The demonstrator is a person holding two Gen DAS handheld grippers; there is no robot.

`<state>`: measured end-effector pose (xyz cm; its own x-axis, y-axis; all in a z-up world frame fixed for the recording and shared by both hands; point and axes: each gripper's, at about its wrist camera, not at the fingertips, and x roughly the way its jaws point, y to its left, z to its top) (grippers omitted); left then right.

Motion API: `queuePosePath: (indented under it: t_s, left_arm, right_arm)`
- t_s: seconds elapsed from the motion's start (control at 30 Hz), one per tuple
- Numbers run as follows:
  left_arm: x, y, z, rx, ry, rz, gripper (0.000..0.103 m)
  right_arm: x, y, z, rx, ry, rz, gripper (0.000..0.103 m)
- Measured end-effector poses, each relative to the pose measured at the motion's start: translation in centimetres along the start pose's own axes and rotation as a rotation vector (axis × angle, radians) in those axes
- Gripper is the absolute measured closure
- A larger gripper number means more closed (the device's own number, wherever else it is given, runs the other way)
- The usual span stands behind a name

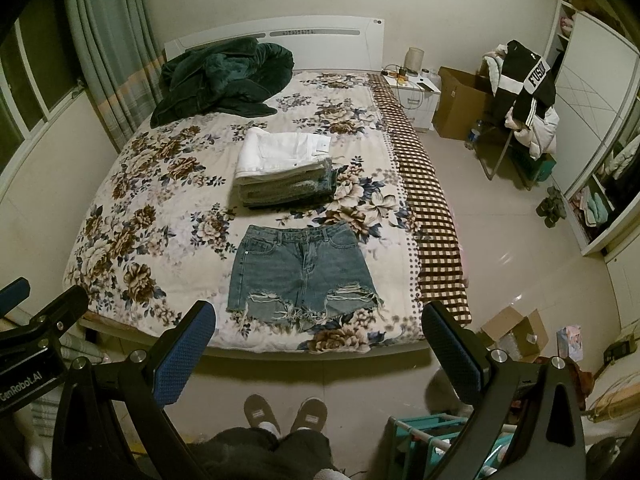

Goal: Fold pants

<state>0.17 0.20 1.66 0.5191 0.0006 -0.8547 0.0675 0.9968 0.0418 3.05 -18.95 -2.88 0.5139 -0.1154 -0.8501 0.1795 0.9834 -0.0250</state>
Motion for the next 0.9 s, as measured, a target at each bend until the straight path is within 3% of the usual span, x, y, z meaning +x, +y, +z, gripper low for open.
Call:
queuePosePath:
  t_s: [0.9]
  left_arm:
    - [-0.37,-0.37,0.72,-0.006,-0.006,-0.001,0.000]
  right_arm:
    - [-0.26,0.37,-0.30,-0.002,-0.003,-0.002,0.000]
